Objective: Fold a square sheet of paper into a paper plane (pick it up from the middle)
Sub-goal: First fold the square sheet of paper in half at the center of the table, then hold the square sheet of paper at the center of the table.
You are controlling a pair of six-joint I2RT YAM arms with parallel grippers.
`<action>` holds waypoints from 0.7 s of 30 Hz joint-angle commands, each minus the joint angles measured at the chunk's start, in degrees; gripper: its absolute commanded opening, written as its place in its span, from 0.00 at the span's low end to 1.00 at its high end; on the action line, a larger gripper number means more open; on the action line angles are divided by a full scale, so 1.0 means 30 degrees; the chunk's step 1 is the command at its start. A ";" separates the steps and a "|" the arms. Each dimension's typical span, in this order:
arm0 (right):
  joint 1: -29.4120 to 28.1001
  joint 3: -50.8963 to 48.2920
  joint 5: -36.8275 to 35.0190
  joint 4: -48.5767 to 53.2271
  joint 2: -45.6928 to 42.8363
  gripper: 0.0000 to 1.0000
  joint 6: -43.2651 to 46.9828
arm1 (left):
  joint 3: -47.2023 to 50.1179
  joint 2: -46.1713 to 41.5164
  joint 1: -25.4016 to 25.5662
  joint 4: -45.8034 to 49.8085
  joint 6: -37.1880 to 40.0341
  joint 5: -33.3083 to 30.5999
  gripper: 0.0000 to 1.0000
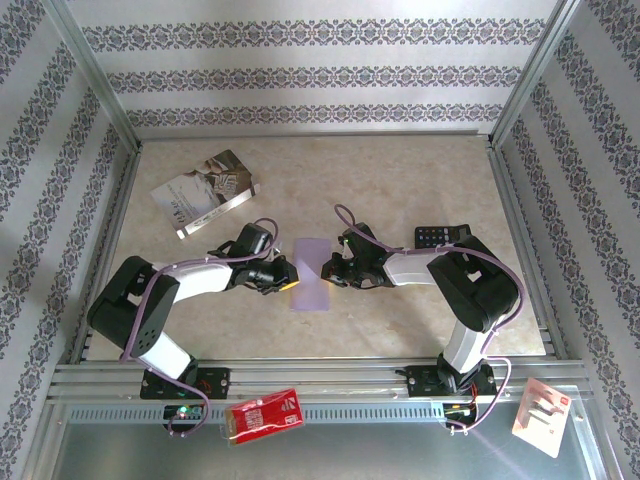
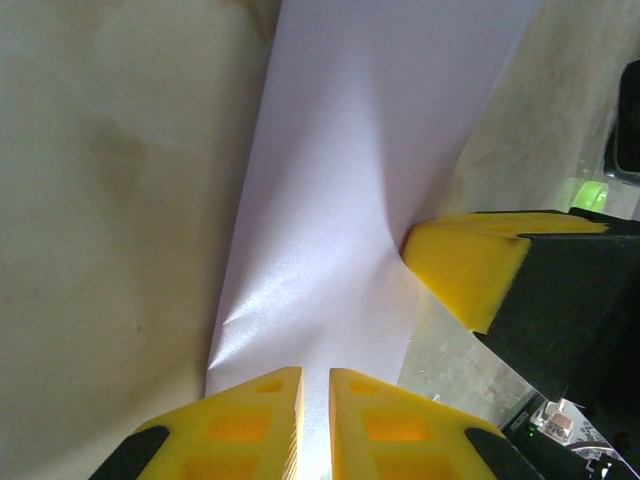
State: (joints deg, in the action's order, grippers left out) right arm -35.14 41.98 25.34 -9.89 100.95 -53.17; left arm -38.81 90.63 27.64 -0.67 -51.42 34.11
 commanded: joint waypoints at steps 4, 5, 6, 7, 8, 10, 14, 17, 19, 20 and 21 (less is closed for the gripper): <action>0.0139 -0.1512 -0.3379 0.5602 0.1244 0.00 0.0627 | -0.0453 0.1358 -0.0071 -0.0267 0.0212 0.0064 0.12; 0.0139 -0.1519 -0.3431 0.5611 0.1240 0.00 0.0602 | -0.0448 0.1525 -0.0072 -0.0103 0.0339 -0.0065 0.12; 0.0155 -0.1541 -0.3412 0.5593 0.1244 0.00 0.0611 | -0.0359 0.1626 -0.0064 0.0050 0.0459 -0.0241 0.11; 0.0156 -0.1541 -0.3383 0.5609 0.1244 0.00 0.0650 | -0.0221 0.1715 -0.0079 0.0035 0.0478 -0.0322 0.11; 0.0183 -0.1512 -0.3352 0.5607 0.1258 0.00 0.0643 | -0.0055 0.1780 -0.0072 -0.0083 0.0489 -0.0344 0.11; 0.0171 -0.1512 -0.3351 0.5611 0.1269 0.00 0.0665 | 0.0155 0.1899 -0.0071 -0.0278 0.0394 -0.0204 0.11; 0.0188 -0.1424 -0.3337 0.5644 0.1273 0.00 0.0701 | 0.0419 0.1271 -0.0045 -0.1238 -0.0174 0.0313 0.12; 0.0173 -0.1372 -0.3349 0.5669 0.1287 0.00 0.0734 | 0.0451 0.0598 -0.0070 -0.1556 -0.0564 0.0525 0.14; 0.0172 -0.1365 -0.3323 0.5684 0.1331 0.00 0.0767 | 0.0510 0.0295 -0.0070 -0.1572 -0.0717 0.0361 0.14; 0.0169 -0.1343 -0.3321 0.5680 0.1332 0.00 0.0795 | 0.0459 0.0247 -0.0072 -0.1515 -0.0734 0.0277 0.14; 0.0197 -0.1336 -0.3324 0.5688 0.1364 0.00 0.0807 | 0.0432 0.0281 -0.0072 -0.1476 -0.0659 0.0154 0.14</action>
State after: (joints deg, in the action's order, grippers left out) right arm -35.14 41.89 24.91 -9.43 100.62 -52.47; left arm -38.00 93.14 27.64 -3.33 -52.49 34.92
